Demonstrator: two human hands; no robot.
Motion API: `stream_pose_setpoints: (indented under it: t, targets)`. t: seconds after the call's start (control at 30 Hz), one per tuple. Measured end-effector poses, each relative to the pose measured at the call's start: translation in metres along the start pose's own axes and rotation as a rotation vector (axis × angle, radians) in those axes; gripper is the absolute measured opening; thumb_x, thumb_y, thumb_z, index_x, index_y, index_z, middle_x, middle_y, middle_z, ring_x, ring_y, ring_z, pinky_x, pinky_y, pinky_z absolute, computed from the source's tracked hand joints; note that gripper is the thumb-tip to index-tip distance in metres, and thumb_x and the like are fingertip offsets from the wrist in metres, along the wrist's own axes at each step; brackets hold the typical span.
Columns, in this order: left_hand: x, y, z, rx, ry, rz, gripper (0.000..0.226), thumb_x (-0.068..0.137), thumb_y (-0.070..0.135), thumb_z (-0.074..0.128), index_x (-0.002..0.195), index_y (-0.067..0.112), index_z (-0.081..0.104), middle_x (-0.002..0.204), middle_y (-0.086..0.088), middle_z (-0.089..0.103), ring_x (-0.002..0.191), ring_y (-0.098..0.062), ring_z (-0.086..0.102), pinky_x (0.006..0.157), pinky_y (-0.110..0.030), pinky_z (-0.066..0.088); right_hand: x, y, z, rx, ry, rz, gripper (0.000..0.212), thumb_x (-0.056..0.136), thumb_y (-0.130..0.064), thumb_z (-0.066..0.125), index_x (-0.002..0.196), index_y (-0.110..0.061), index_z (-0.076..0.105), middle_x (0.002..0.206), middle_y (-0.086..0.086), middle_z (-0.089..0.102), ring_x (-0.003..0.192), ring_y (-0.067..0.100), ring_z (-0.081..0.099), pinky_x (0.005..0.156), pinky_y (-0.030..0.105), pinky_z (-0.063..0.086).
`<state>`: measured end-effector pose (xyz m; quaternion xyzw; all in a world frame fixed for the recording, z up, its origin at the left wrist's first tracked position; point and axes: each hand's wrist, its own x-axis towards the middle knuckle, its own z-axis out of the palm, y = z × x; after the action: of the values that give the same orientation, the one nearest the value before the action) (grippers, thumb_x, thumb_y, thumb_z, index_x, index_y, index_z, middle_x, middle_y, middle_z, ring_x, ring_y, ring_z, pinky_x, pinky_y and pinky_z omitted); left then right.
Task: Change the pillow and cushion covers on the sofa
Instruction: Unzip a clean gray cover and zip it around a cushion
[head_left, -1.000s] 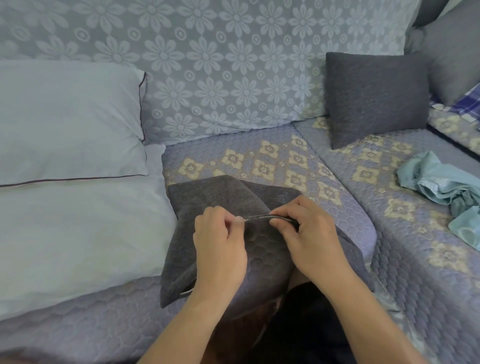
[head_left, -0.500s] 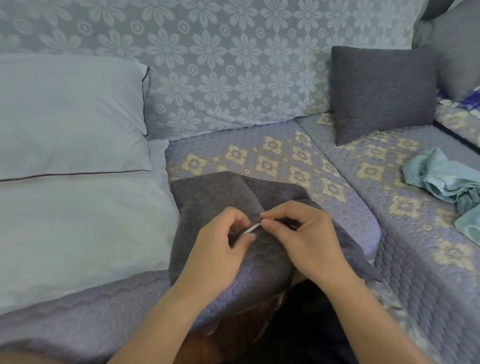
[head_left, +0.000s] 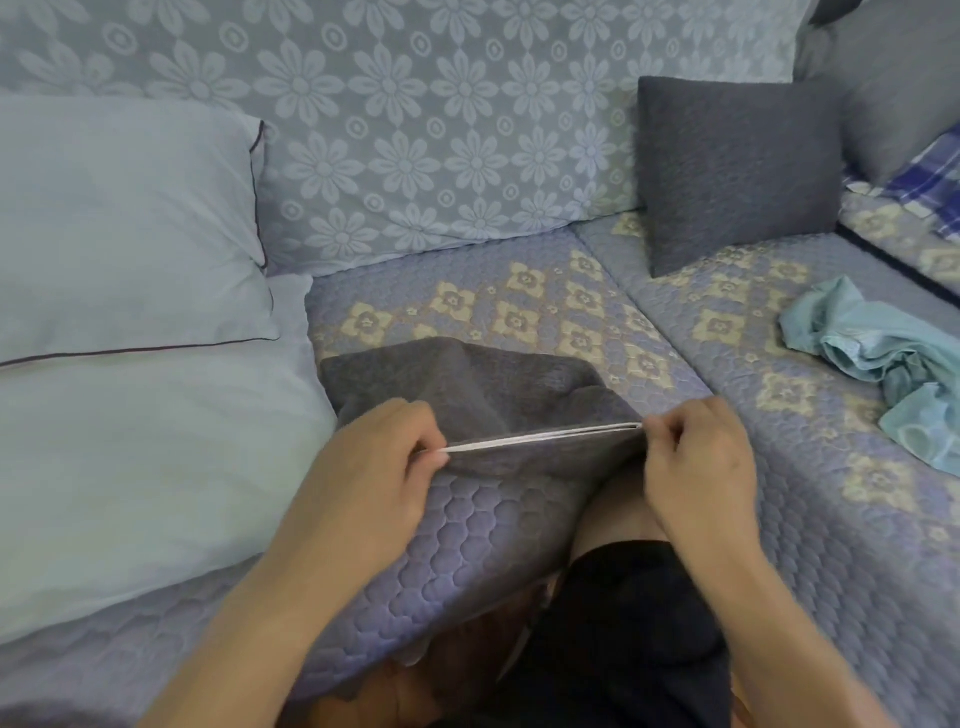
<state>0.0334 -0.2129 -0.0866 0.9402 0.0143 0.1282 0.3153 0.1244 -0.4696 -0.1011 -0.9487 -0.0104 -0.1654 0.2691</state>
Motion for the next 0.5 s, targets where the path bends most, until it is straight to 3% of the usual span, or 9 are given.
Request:
stream_pose_setpoints:
  t: [0.1, 0.17, 0.23, 0.4, 0.47, 0.5]
  targets:
    - [0.0, 0.002, 0.016, -0.078, -0.092, -0.014, 0.02, 0.087, 0.025, 0.074, 0.095, 0.036, 0.059, 0.094, 0.018, 0.056, 0.092, -0.001, 0.051, 0.083, -0.024, 0.044, -0.002, -0.001, -0.004, 0.031, -0.048, 0.002, 0.021, 0.094, -0.018, 0.064, 0.075, -0.012, 0.059, 0.083, 0.002, 0.054, 0.084, 0.023, 0.053, 0.076, 0.033, 0.036]
    - [0.002, 0.019, 0.038, -0.154, -0.106, -0.003, 0.038, 0.083, 0.033, 0.078, 0.117, 0.035, 0.061, 0.112, 0.019, 0.056, 0.108, -0.003, 0.049, 0.098, -0.022, 0.038, -0.011, -0.01, -0.003, 0.103, -0.082, -0.002, 0.021, 0.092, -0.02, 0.068, 0.073, -0.016, 0.058, 0.083, -0.002, 0.056, 0.079, 0.017, 0.054, 0.072, 0.03, 0.036]
    - [0.009, 0.042, 0.067, -0.235, -0.095, 0.014, 0.047, 0.083, 0.034, 0.078, 0.126, 0.03, 0.061, 0.117, 0.015, 0.057, 0.113, -0.006, 0.051, 0.103, -0.024, 0.039, -0.019, -0.014, -0.001, 0.211, -0.123, 0.003, 0.024, 0.087, -0.019, 0.073, 0.069, -0.019, 0.058, 0.083, -0.006, 0.058, 0.08, 0.011, 0.057, 0.072, 0.026, 0.038]
    - [0.029, 0.07, 0.097, -0.253, -0.055, 0.06, 0.015, 0.09, 0.02, 0.068, 0.103, 0.027, 0.072, 0.088, 0.01, 0.063, 0.082, -0.007, 0.06, 0.078, -0.037, 0.051, -0.019, -0.012, -0.006, 0.463, -0.247, -0.002, 0.019, 0.085, -0.011, 0.075, 0.069, -0.018, 0.067, 0.097, -0.013, 0.065, 0.099, 0.003, 0.061, 0.087, 0.019, 0.042]
    - [0.031, 0.067, 0.093, -0.342, -0.015, 0.012, 0.01, 0.089, 0.021, 0.073, 0.096, 0.027, 0.076, 0.085, 0.012, 0.07, 0.081, -0.003, 0.064, 0.078, -0.029, 0.052, -0.014, -0.002, -0.014, 0.512, -0.369, -0.051, 0.011, 0.088, -0.011, 0.073, 0.089, -0.022, 0.072, 0.102, -0.016, 0.068, 0.104, -0.001, 0.061, 0.091, 0.012, 0.042]
    - [0.032, 0.066, 0.09, -0.428, -0.02, -0.051, 0.009, 0.089, 0.02, 0.075, 0.094, 0.028, 0.078, 0.085, 0.014, 0.073, 0.083, -0.001, 0.067, 0.079, -0.024, 0.053, -0.012, 0.003, -0.017, 0.488, -0.426, -0.078, 0.018, 0.089, -0.012, 0.072, 0.101, -0.025, 0.071, 0.103, -0.019, 0.068, 0.105, -0.004, 0.061, 0.091, 0.01, 0.042]
